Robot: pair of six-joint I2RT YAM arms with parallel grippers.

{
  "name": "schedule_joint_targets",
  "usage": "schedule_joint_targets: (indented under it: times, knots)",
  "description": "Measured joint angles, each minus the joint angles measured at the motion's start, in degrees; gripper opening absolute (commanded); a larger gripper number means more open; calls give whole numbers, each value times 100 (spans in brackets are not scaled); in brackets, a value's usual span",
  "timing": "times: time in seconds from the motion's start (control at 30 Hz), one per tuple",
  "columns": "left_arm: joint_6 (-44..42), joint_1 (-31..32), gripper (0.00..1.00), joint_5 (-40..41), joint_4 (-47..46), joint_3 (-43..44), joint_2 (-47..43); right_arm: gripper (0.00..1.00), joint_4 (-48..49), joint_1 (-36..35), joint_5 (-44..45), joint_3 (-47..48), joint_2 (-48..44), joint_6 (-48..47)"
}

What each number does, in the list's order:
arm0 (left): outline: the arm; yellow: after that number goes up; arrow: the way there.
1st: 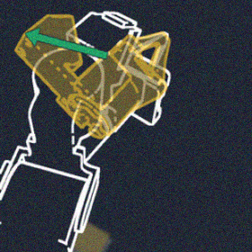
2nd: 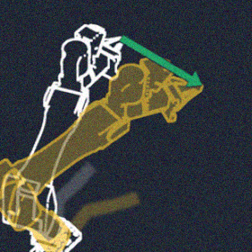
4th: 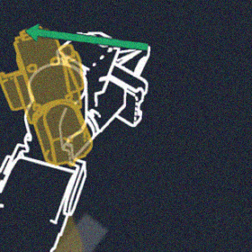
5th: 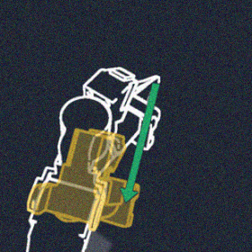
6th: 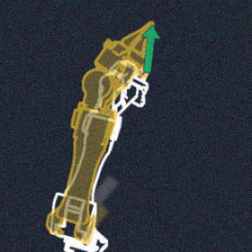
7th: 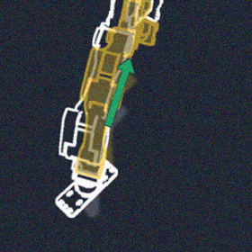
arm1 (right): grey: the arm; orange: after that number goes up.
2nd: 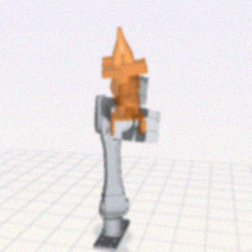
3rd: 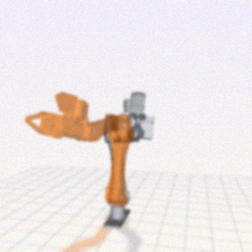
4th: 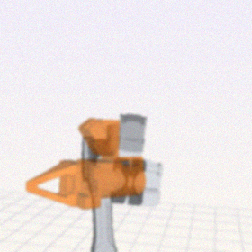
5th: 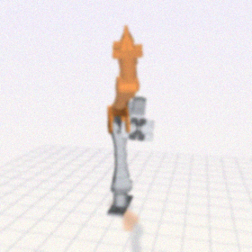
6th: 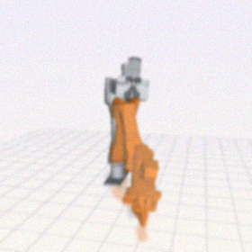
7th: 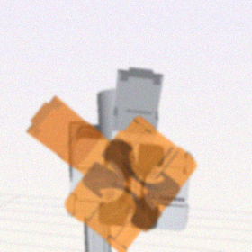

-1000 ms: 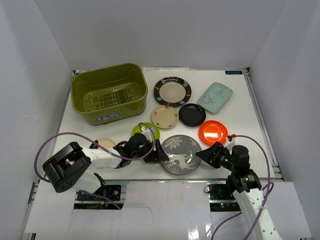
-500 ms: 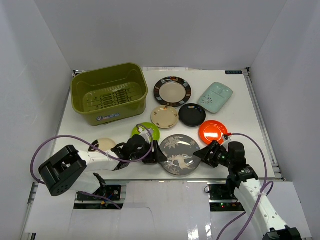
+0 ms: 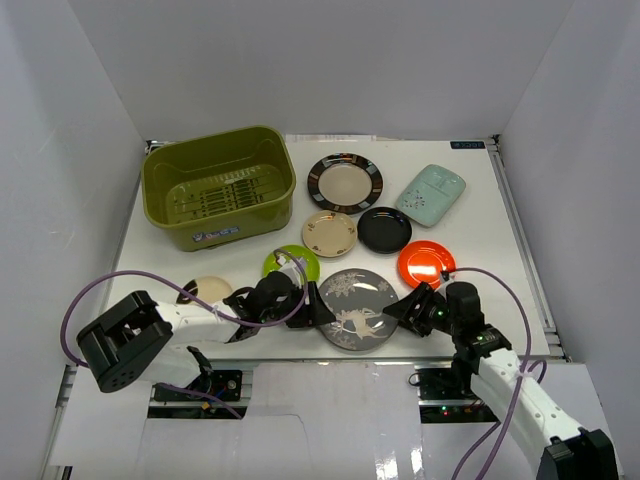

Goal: Place the plates into the plastic bin on the countertop

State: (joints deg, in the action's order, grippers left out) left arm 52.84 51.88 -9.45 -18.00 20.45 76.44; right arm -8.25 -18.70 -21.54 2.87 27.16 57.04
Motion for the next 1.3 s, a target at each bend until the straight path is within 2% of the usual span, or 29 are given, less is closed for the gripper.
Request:
schedule_joint_targets:
  times: [0.07, 0.2, 0.23, 0.3, 0.33, 0.47, 0.67, 0.8, 0.87, 0.93, 0.97, 1.03, 1.07, 1.17, 1.2, 1.3]
  knots:
    - [-11, 7, 72, 15, -2, 9, 9, 45, 225, -114, 66, 0, 417, 44]
    - [-13, 17, 71, 42, -125, 63, 151, 36, 713, -369, 151, 0, 1204, 107]
    - [-4, 11, 70, 85, -170, 66, 181, 28, 953, -407, 219, 4, 1419, 131]
    - [20, -9, 69, 214, -289, 66, 238, 18, 1141, -450, 323, 2, 1589, 153]
    - [37, -20, 68, 271, -343, 63, 273, 8, 1213, -463, 387, 2, 1665, 181]
    - [83, -59, 68, 457, -431, 50, 295, 8, 1370, -470, 487, 2, 1471, 413]
    - [81, -11, 64, 514, -433, -66, 153, 8, 503, -577, 356, -17, -291, 354]
    - [144, 111, 63, 402, -411, -146, 2, 8, -83, -632, -146, -90, -1073, 389]
    - [225, 151, 58, 352, -398, -188, -101, 8, -192, -643, -260, -83, -1346, 426]
    - [339, 138, 47, 358, -404, -201, -219, 8, -201, -632, -273, -81, -1508, 422]
    - [413, 114, 29, 380, -407, -205, -302, 8, -216, -610, -271, -79, -1510, 424]
    - [664, 37, 12, 374, -483, -232, -549, 8, -389, -542, -127, -55, -1436, 293]
    - [769, 13, 0, 341, -522, -219, -776, 20, -433, -507, -94, -50, -1351, 337]
    - [682, 66, 0, 372, -330, -127, -1259, 55, -431, -518, -227, -39, -1316, 328]
    - [621, 122, 0, 387, -157, -50, -1318, 69, -444, -570, -317, -33, -1309, 291]
    - [330, 219, 0, 391, 527, 302, -1386, 79, -658, -673, -437, 146, -1215, 94]
